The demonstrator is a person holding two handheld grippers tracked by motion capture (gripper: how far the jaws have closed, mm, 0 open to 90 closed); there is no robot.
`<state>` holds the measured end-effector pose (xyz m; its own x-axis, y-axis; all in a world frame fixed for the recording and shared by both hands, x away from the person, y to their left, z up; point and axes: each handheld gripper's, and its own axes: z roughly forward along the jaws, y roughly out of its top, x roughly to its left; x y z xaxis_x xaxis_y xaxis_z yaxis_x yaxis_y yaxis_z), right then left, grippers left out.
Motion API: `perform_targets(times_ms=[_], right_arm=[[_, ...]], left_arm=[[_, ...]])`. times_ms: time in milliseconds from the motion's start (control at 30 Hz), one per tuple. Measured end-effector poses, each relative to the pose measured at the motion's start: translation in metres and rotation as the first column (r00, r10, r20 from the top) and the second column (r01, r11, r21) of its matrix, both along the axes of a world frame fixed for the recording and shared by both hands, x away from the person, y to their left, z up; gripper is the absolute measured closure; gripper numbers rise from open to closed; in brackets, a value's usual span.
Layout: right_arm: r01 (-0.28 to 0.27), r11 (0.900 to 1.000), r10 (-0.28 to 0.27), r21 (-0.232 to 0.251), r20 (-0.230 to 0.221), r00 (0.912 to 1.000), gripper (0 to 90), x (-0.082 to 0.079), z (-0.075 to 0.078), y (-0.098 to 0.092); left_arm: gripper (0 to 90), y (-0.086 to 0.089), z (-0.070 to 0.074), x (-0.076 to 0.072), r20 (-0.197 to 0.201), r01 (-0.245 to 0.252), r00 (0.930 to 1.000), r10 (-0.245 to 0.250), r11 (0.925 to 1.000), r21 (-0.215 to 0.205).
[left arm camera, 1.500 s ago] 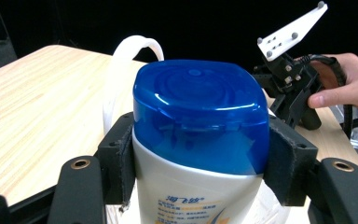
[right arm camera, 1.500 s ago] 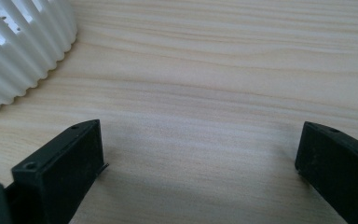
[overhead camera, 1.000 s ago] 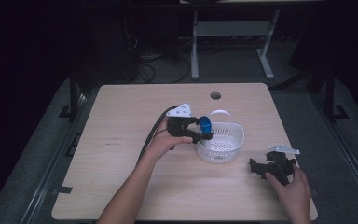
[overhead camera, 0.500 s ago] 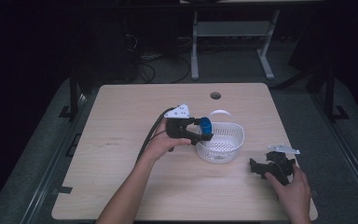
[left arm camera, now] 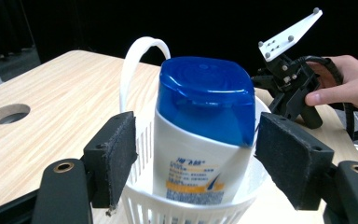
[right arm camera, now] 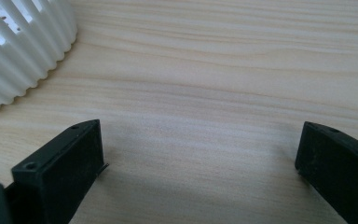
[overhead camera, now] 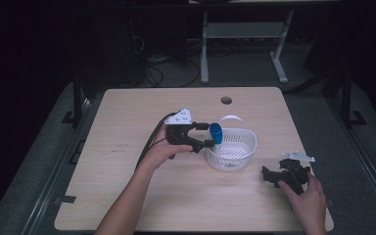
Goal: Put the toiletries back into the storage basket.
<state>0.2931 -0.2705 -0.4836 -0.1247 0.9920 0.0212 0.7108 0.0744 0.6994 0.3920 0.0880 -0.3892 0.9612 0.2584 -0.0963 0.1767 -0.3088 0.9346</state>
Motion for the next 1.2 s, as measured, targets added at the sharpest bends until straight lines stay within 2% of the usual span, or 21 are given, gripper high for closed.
perform_targets(times_ms=[233,333,433,633,933,1200], right_arm=[[0.0,1.0,0.0,0.002,-0.002,1.0,0.4,0.0,0.0,0.0],[0.0,1.0,0.0,0.002,-0.001,1.0,0.5,0.0,0.0,0.0],[0.0,1.0,0.0,0.002,-0.002,1.0,0.5,0.0,0.0,0.0],[0.0,1.0,0.0,0.002,-0.001,1.0,0.4,0.0,0.0,0.0],[-0.002,1.0,0.002,0.003,-0.001,1.0,0.4,0.0,0.0,0.0],[0.001,1.0,-0.001,0.003,-0.002,1.0,0.4,0.0,0.0,0.0]], left_arm=[[27.9,0.012,0.006,-0.004,-0.004,-0.011,0.9999,0.011,0.9999,0.011],[27.9,0.02,0.011,-0.007,-0.005,-0.034,0.9994,0.034,0.9991,0.026],[27.7,0.027,0.014,-0.009,-0.005,-0.059,0.9982,0.059,0.9962,0.063],[25.9,0.041,0.018,-0.015,-0.001,-0.092,0.9957,0.093,0.9921,0.085],[24.8,0.068,0.016,-0.026,-0.01,-0.151,0.9881,0.153,0.9793,0.135],[24.5,0.091,0.007,-0.034,-0.02,-0.196,0.9791,0.202,0.9664,0.166]])
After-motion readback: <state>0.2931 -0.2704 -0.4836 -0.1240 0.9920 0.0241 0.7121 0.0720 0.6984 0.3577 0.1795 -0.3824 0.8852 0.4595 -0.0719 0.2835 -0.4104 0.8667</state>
